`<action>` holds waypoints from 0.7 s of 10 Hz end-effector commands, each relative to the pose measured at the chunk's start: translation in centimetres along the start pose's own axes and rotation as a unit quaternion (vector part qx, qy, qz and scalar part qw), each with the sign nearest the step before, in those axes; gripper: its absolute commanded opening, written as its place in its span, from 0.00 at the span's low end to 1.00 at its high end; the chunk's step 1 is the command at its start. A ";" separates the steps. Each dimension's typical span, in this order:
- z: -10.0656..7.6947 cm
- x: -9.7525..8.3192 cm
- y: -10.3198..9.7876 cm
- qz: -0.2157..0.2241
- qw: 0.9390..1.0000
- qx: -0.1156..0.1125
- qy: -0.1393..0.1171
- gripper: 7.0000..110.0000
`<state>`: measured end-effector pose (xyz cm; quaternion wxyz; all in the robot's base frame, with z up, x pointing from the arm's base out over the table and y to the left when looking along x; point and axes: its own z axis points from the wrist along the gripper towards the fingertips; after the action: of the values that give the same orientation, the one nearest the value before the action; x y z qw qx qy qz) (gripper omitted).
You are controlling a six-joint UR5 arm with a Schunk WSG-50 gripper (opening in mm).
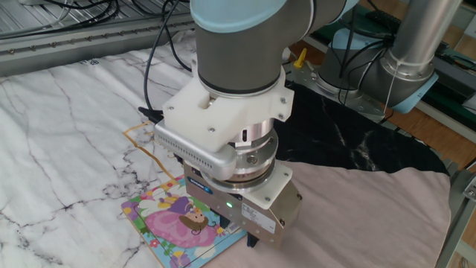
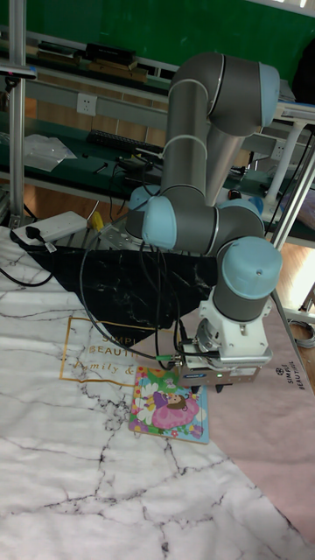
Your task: Assemble one piece of a puzzle
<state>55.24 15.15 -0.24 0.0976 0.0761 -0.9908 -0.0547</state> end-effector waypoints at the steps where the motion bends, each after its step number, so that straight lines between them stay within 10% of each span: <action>1: -0.2 0.5 0.6 0.011 1.000 -0.010 0.003 0.36; 7: 0.3 2.5 1.5 0.025 0.999 -0.017 0.031 0.36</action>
<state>53.05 15.98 -0.04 0.1237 0.0583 -0.9888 -0.0595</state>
